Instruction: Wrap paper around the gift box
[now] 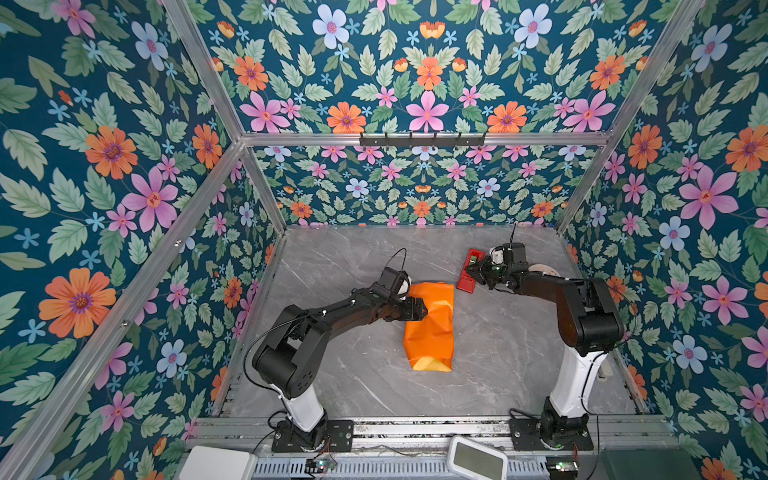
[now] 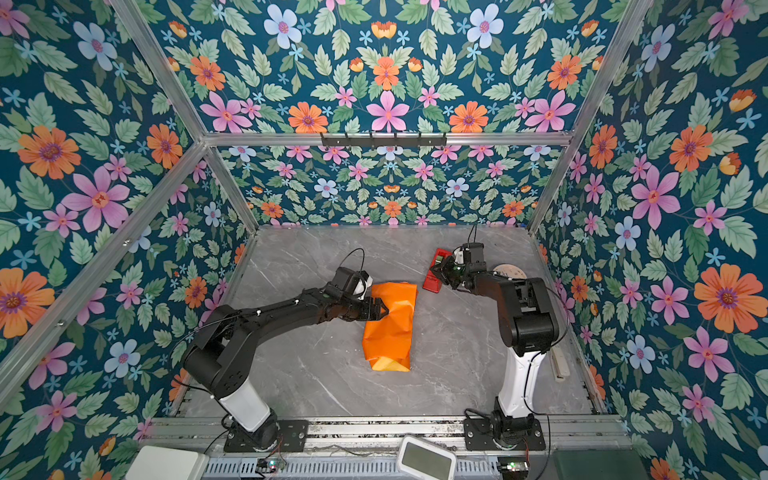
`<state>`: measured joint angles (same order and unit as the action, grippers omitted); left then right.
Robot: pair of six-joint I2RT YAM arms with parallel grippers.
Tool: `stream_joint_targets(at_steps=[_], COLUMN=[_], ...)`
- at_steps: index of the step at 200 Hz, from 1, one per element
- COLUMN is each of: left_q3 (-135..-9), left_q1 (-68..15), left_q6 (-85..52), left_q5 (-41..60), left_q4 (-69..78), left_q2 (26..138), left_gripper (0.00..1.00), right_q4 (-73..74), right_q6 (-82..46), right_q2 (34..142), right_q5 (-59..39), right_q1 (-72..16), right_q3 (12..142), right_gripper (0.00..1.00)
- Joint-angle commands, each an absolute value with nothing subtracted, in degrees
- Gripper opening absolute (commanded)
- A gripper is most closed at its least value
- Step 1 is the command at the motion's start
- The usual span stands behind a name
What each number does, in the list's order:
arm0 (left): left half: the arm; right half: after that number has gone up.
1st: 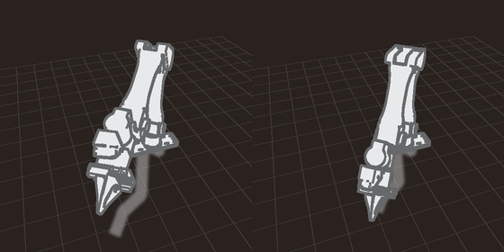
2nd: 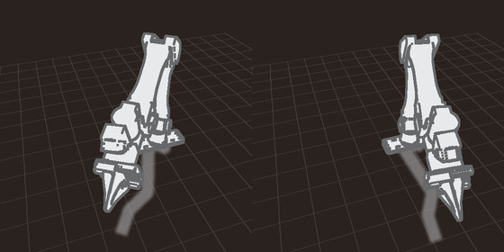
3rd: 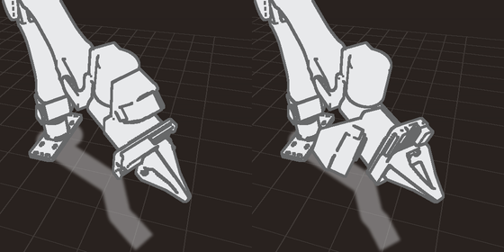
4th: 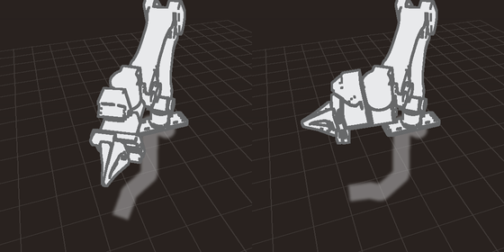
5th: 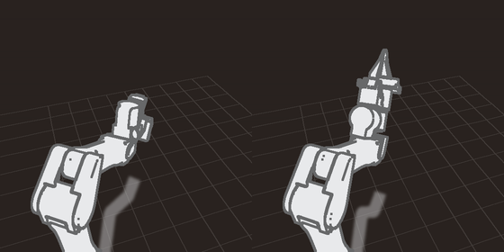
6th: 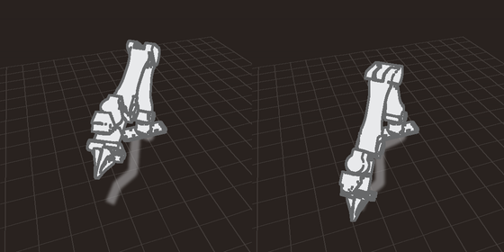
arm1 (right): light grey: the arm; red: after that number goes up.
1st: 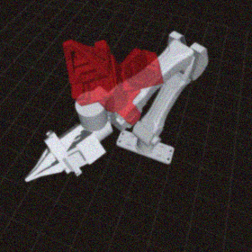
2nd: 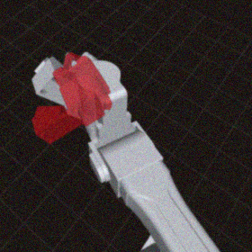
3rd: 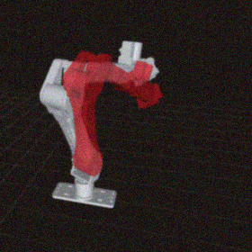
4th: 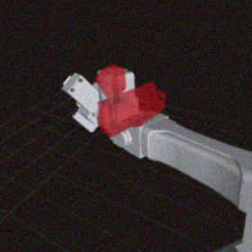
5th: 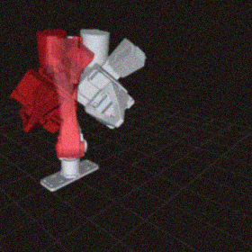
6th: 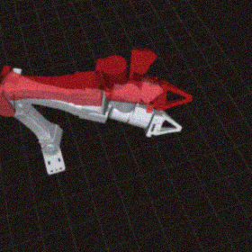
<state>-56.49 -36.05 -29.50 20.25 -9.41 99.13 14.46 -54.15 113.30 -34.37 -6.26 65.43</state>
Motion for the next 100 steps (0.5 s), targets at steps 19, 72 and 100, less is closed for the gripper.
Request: stream_joint_targets(at_steps=[19,72,100], left_q3=[-55.11,-55.11,-55.20], left_q1=[-36.12,-36.12,-36.10], left_q6=[-27.07,-26.98,-26.98], left_q5=[8.79,8.79,8.88], left_q4=[-22.85,-22.85,-22.76], left_q2=[100.44,100.55,100.55], left_gripper=[0.87,0.87,0.87], right_q4=[15.49,21.17,23.94], right_q6=[-58.30,-62.58,-64.68], right_q2=[114.30,113.86,113.48], right_q5=[-33.70,-34.54,-34.54], right_q1=[-6.33,-6.06,-6.06], right_q3=[63.83,62.75,62.01], right_gripper=[0.10,0.00,0.00])
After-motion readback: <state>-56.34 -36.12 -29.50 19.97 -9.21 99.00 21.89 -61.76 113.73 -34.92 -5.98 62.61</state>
